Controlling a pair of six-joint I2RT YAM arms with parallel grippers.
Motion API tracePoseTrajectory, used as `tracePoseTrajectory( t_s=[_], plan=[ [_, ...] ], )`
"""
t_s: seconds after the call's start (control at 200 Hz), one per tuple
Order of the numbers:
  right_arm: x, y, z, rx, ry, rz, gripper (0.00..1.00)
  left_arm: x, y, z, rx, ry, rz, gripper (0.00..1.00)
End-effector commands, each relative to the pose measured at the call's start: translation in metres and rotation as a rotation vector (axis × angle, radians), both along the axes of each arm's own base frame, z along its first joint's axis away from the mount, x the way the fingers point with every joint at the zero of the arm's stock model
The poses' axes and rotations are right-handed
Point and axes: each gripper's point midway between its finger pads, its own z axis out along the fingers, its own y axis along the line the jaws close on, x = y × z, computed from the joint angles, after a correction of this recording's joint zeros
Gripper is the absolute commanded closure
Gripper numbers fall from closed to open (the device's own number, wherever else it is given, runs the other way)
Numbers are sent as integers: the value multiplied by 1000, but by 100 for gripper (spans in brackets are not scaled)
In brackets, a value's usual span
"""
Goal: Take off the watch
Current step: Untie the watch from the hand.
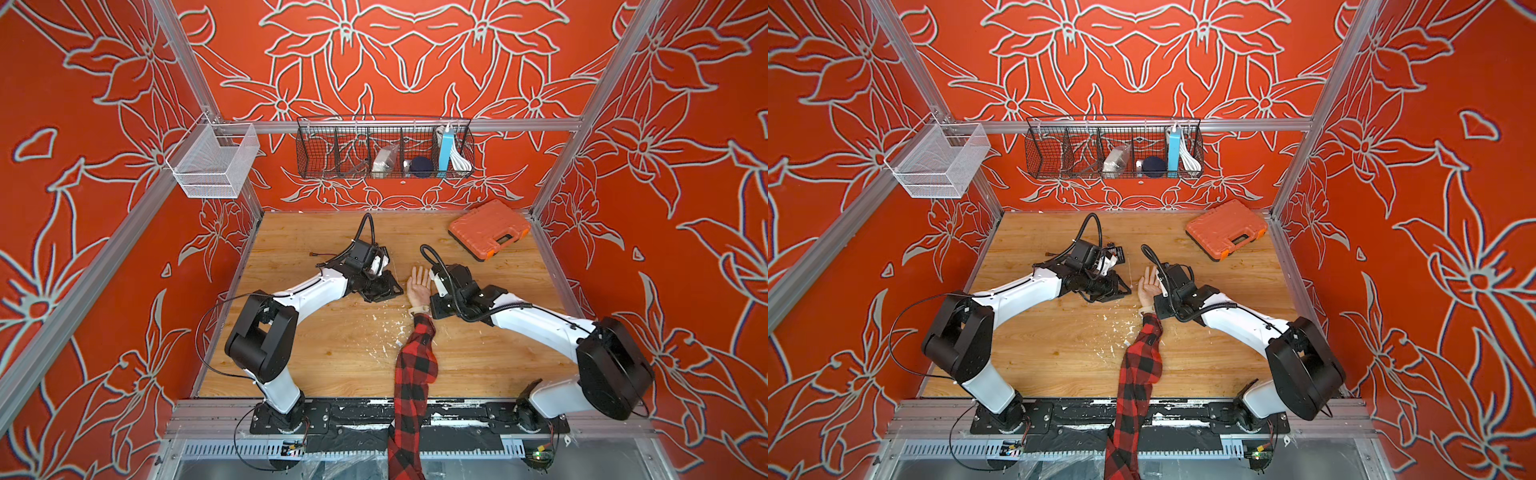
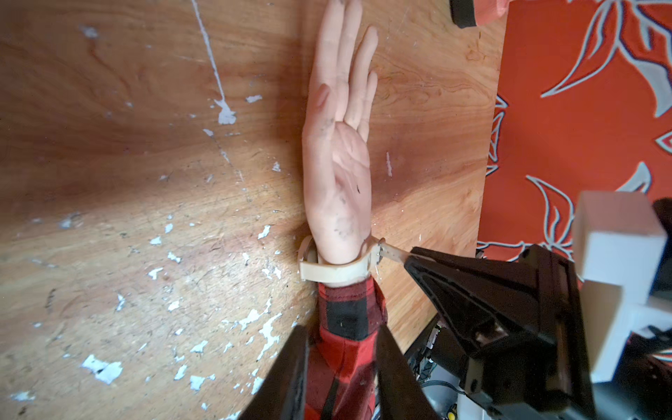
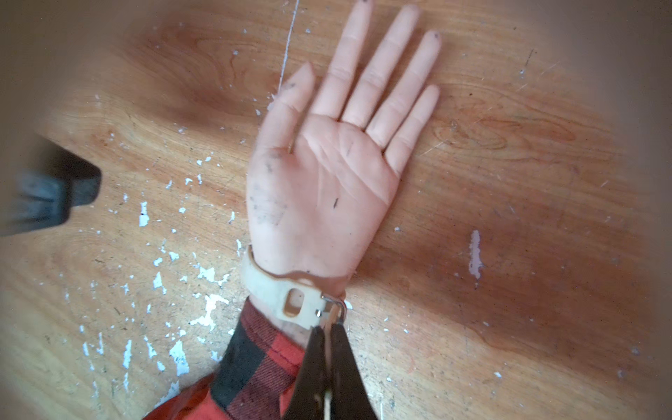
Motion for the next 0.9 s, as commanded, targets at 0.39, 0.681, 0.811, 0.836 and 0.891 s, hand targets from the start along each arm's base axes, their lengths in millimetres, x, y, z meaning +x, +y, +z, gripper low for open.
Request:
tracePoseTrajectory(
  t_s=[0.39,0.681,0.811,0.836,0.891],
  plan=[
    [12,10,52,188,-88,76,100,-9,-26,56,-44,-741,-418,46],
    [19,7,59,236,-89,111,100,-30,-46,51,-108,-1044,-799,46],
    [19,9,60,260,-91,137,100,-27,-57,41,-171,-1072,-874,46],
    [19,9,60,266,-91,143,100,-27,-60,39,-186,-1077,-880,46],
    [19,10,60,275,-89,153,100,-24,-66,35,-204,-1092,-886,46]
  ],
)
